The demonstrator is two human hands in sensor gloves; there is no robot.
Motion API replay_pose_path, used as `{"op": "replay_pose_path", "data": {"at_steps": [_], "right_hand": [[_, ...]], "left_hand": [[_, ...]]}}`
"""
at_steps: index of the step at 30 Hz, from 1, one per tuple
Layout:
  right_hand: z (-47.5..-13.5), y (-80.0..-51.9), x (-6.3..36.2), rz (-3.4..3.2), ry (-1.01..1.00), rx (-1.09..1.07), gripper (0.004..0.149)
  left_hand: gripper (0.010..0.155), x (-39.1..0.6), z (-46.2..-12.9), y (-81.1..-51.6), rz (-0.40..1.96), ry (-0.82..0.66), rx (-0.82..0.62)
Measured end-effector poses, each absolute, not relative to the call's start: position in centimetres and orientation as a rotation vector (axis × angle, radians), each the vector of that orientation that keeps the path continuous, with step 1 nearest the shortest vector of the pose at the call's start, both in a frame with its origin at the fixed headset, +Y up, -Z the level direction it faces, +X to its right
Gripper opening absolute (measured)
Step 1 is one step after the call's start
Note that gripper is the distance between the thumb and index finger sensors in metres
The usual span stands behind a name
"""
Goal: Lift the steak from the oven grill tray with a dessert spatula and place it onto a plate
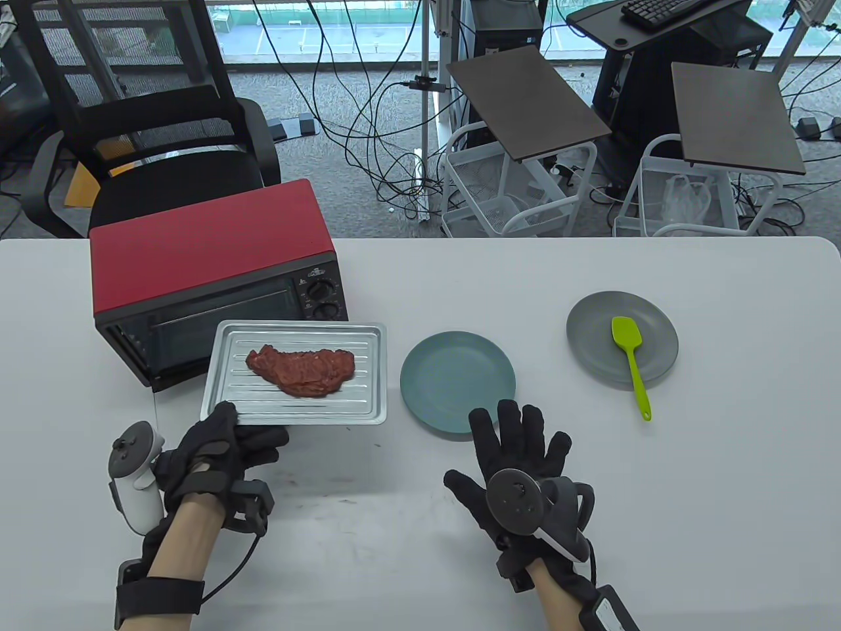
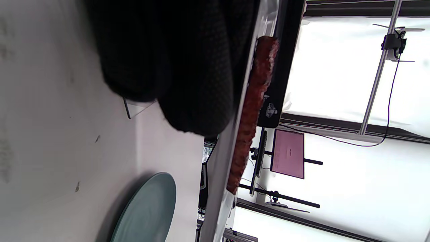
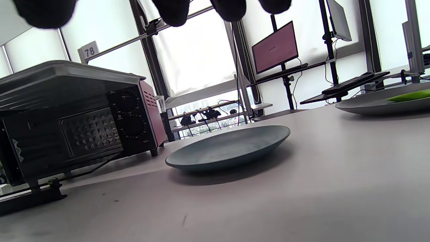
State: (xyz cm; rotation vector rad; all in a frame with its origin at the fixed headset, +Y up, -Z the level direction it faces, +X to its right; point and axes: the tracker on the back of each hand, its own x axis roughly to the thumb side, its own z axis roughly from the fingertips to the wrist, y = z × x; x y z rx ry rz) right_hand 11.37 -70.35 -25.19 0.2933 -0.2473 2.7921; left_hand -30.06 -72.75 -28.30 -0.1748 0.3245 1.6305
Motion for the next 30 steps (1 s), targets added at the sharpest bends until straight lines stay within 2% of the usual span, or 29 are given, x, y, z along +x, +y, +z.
{"op": "replay_pose_path", "data": {"at_steps": [15,30], "right_hand": [[-24.9,-69.8,12.4,2.668,-0.323,0.19,0.089],[-25.4,-70.6,12.6,2.632,-0.255,0.139,0.093]], "left_hand": [[0.047,-24.4,-26.8,-73.7,1.509,0.197,-0.303],[0.047,-21.5,-26.1,-75.1,1.572,0.079,-0.407]]}}
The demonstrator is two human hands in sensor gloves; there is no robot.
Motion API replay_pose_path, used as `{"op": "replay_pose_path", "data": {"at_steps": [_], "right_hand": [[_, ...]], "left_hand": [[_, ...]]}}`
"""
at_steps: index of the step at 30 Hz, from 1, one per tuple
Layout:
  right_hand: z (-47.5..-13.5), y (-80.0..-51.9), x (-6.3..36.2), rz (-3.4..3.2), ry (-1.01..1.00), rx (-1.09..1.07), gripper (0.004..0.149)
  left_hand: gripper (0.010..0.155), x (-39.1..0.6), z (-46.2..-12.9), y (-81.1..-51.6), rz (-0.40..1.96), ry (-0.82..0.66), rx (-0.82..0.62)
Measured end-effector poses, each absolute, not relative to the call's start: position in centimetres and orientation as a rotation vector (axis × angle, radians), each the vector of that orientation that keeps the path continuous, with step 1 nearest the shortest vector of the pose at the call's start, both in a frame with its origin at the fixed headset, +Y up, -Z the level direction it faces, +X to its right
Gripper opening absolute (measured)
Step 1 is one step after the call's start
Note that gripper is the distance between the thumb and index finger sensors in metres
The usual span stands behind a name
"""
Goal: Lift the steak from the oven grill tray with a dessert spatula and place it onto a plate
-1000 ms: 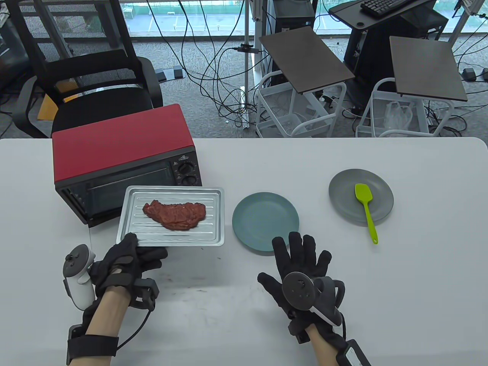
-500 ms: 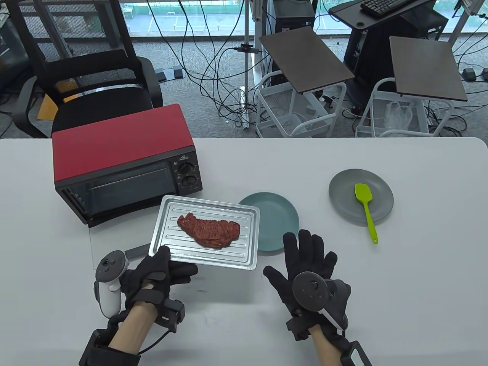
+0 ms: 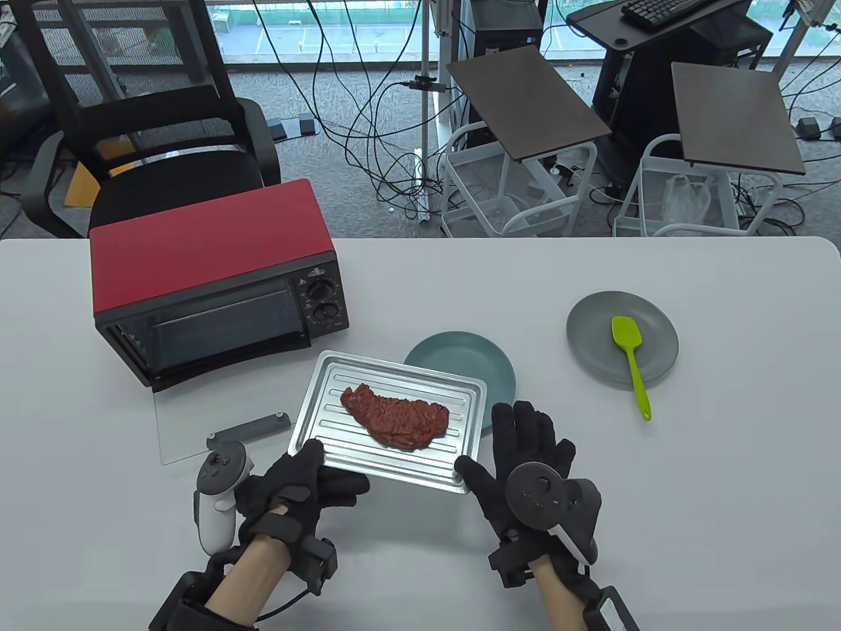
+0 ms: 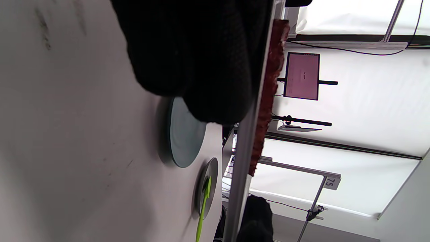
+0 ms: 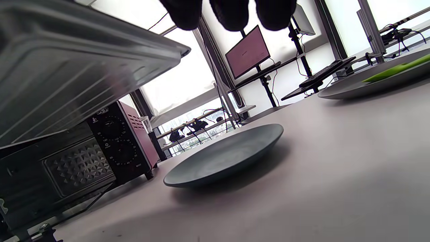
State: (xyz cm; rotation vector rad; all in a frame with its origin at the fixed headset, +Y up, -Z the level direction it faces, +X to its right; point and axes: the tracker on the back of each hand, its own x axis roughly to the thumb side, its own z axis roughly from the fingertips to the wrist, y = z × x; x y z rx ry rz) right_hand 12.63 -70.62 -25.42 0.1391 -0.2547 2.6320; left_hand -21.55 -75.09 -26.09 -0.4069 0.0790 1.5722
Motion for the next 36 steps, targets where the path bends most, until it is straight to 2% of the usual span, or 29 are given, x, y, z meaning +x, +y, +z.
{"op": "replay_pose_path", "data": {"at_steps": [5,14,23,24,27,36], "right_hand": [[-25.4,-70.6,12.7,2.622,-0.254,0.128,0.094],[-25.7,-71.1,12.5,2.504,-0.138,0.158,0.093],[-26.2,-71.5,12.7,2.337,-0.101,0.13,0.062],[-26.2,-71.6,12.8,2.311,-0.096,0.113,0.055],[-26.5,-72.1,12.9,2.252,-0.046,0.068,0.045],[-26.9,-72.6,13.2,2.19,-0.015,0.019,0.041]], "left_hand": [[0.047,-21.2,-25.9,-75.4,1.59,0.048,-0.42],[0.048,-20.8,-25.6,-75.7,1.597,0.024,-0.433],[0.047,-20.3,-25.4,-76.7,1.61,0.022,-0.505],[0.047,-20.2,-25.3,-76.9,1.611,0.023,-0.514],[0.047,-20.5,-25.2,-77.2,1.546,0.051,-0.469],[0.048,-20.3,-25.4,-78.1,1.531,0.061,-0.522]]}}
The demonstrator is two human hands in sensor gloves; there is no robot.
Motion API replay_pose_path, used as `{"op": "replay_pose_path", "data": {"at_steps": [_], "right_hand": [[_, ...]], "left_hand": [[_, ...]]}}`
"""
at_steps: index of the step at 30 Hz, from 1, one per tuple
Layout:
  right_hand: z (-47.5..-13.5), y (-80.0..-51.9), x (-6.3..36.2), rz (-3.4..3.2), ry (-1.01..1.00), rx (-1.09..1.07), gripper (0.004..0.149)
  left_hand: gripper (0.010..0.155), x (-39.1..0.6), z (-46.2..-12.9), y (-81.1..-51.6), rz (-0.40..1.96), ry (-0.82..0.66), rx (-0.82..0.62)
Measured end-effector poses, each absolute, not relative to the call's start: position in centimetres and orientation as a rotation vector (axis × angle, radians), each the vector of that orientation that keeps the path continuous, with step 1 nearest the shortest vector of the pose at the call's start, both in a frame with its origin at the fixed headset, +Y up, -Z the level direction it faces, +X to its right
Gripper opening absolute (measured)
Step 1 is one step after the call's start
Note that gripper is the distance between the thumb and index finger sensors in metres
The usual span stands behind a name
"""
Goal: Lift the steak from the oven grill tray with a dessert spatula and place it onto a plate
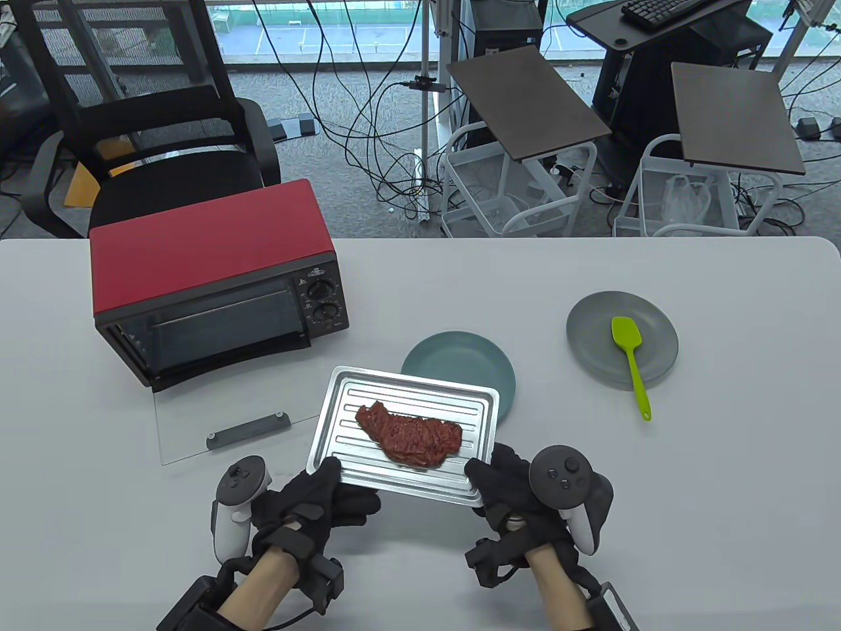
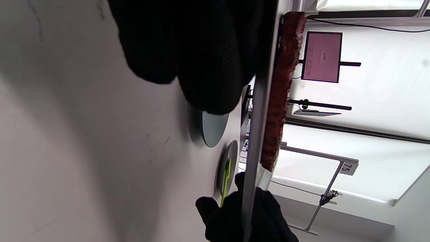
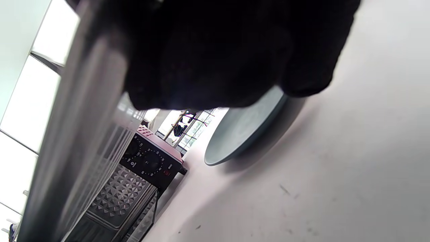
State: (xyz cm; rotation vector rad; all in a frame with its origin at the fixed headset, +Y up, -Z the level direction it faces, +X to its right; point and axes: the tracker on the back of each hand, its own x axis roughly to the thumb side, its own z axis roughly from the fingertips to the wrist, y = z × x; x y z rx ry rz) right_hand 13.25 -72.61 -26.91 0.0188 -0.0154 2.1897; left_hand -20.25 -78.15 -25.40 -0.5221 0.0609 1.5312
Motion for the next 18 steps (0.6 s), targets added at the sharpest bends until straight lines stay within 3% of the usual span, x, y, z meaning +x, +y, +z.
{"op": "replay_pose_path", "data": {"at_steps": [10,18], "right_hand": [[-26.8,-72.6,13.6,2.151,-0.098,-0.013,0.038],[-26.8,-72.6,14.4,2.088,-0.128,-0.046,0.036]], "left_hand": [[0.057,-20.2,-25.4,-77.5,1.401,0.081,-0.464],[0.075,-20.4,-25.3,-76.0,1.181,0.067,-0.276]]}}
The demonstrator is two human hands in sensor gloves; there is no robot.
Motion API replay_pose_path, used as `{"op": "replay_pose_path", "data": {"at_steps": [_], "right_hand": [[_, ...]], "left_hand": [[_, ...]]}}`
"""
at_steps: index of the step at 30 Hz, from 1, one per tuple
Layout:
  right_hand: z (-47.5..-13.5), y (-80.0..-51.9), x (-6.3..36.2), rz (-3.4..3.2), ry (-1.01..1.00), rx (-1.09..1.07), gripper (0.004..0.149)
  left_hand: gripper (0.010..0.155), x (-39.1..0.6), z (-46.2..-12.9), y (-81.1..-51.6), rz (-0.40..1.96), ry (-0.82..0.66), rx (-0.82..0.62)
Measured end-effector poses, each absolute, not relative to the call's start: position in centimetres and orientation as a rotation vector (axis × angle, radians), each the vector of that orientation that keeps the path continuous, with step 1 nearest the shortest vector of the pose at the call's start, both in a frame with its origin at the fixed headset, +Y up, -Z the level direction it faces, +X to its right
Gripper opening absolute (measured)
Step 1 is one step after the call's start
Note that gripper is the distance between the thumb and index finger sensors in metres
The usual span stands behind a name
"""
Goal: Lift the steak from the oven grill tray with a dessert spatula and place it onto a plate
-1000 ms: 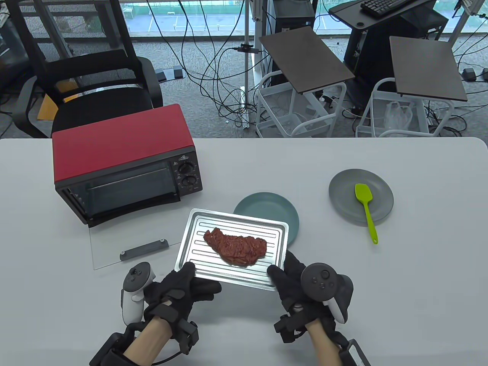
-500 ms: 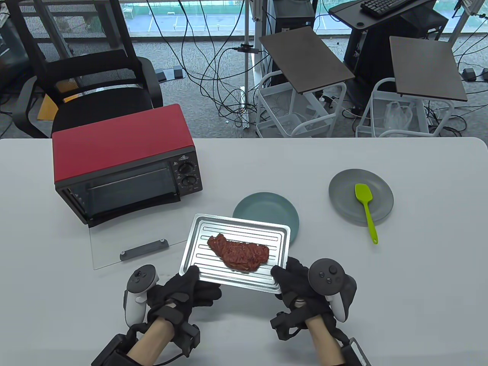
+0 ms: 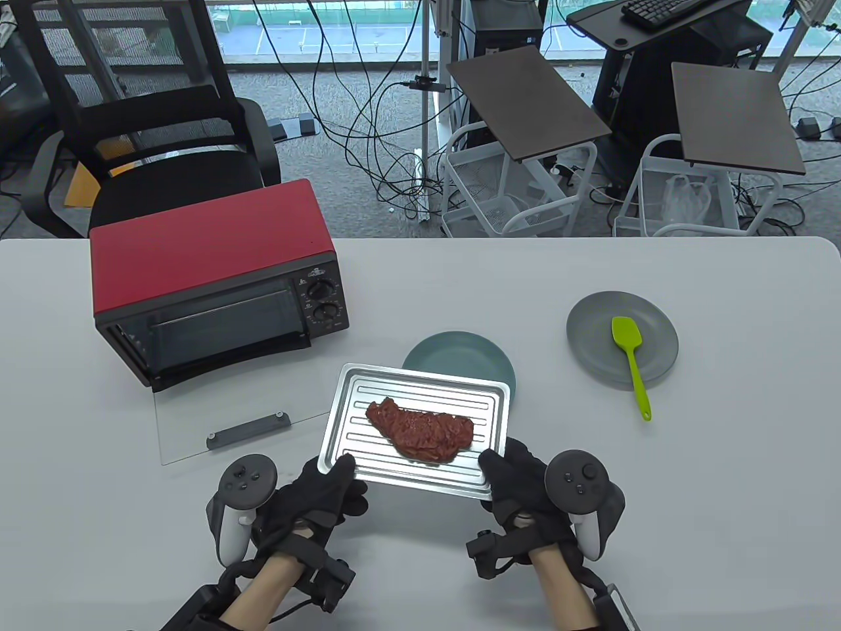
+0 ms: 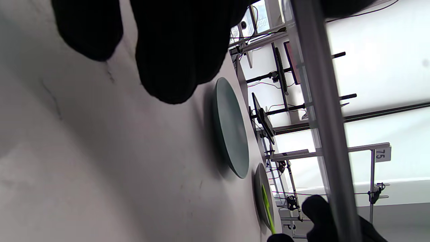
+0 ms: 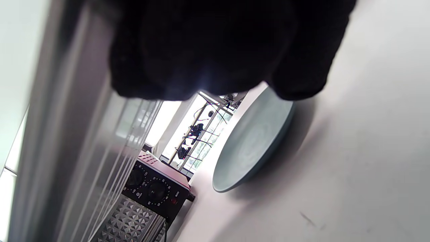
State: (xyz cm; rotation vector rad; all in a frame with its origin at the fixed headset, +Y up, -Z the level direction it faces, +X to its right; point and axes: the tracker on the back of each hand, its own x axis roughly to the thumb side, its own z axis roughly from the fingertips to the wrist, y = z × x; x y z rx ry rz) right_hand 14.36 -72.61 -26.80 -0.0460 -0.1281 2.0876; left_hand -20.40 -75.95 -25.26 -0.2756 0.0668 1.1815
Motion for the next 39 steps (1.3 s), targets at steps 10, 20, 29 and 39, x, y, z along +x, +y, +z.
{"op": "replay_pose_path", "data": {"at_steps": [10,20,29,39], "right_hand": [[-26.7,-72.3,15.3,2.04,-0.159,-0.072,0.035],[-26.7,-72.5,15.0,2.045,-0.11,-0.032,0.034],[-26.8,-73.4,14.1,2.073,-0.005,-0.014,0.034],[-26.9,-75.1,13.7,2.107,0.142,-0.054,0.036]], "left_hand": [[0.097,-20.9,-25.6,-72.9,0.853,-0.053,-0.06],[0.109,-22.2,-24.6,-68.4,0.376,-0.165,0.2],[0.114,-23.4,-23.2,-68.2,0.094,-0.249,0.227],[0.115,-23.3,-23.6,-70.3,0.054,-0.231,0.063]]}}
